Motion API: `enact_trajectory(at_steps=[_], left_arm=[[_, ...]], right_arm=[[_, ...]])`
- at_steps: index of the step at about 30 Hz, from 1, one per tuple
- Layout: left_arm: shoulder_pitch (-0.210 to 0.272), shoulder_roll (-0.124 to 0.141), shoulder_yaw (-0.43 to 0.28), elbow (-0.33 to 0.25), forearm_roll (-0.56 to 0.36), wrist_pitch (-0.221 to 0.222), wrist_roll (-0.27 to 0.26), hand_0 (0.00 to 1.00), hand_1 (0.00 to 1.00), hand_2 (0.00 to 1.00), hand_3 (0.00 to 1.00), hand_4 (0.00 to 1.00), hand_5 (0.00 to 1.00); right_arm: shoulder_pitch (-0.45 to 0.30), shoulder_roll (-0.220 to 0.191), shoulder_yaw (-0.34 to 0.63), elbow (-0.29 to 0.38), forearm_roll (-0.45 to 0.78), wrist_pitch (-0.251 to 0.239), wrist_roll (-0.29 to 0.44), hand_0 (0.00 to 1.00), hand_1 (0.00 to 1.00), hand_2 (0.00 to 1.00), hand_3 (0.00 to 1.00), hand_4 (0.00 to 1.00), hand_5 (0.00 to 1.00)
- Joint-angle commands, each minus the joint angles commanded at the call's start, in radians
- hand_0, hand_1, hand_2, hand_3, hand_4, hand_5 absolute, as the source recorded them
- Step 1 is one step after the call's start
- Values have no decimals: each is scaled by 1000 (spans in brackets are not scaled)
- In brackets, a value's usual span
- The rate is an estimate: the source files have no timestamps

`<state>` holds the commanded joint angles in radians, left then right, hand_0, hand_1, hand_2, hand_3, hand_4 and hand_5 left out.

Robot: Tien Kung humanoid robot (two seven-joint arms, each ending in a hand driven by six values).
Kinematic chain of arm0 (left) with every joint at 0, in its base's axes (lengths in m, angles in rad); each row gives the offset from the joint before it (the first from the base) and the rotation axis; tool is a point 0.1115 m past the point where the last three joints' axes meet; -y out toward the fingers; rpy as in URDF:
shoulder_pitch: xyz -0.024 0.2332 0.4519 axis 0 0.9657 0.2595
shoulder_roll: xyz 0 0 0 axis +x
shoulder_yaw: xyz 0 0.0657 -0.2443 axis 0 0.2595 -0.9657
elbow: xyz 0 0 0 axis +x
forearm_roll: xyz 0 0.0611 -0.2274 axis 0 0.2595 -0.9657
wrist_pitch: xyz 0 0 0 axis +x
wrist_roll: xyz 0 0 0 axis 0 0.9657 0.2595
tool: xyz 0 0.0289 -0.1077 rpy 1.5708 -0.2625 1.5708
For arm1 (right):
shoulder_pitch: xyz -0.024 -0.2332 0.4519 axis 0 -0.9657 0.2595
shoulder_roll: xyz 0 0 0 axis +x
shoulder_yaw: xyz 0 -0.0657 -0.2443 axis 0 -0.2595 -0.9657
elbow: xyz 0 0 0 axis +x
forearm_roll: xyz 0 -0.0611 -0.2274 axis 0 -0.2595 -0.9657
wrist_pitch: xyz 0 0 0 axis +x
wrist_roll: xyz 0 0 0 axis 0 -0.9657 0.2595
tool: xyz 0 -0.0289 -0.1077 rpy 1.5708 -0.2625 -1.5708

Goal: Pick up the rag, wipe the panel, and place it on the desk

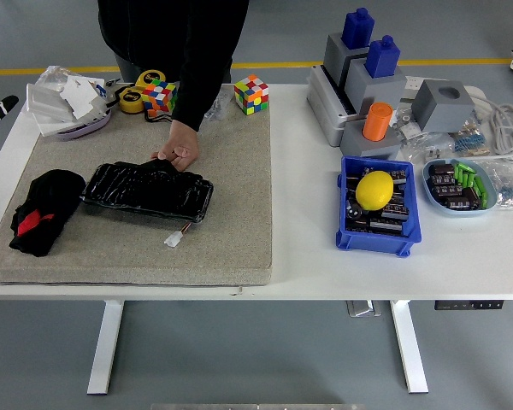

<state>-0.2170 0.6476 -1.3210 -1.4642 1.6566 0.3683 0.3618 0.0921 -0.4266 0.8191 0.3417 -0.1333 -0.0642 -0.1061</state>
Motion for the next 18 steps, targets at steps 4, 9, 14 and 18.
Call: enact_trajectory(at_steps=[4, 9, 14, 18], left_arm=[[12, 4, -3, -5, -9, -2, 1, 390, 581, 636, 759, 998, 737], [24, 14, -4, -10, -20, -4, 1, 389, 583, 637, 759, 998, 737], [32, 25, -5, -13, -26, 0, -3, 389, 580, 637, 759, 998, 735], [37, 30, 0, -16, -29, 1, -4, 389, 582, 638, 759, 998, 714]], right_arm=[[0, 2, -8, -4, 5, -1, -1, 724, 654, 679, 624, 998, 596], [1, 9, -20, -7, 12, -2, 1, 724, 653, 679, 624, 998, 597], [2, 20, -45, -16, 25, 0, 2, 724, 655, 679, 624, 998, 598], [3, 26, -58, -20, 30, 1, 2, 724, 656, 679, 624, 998, 597]])
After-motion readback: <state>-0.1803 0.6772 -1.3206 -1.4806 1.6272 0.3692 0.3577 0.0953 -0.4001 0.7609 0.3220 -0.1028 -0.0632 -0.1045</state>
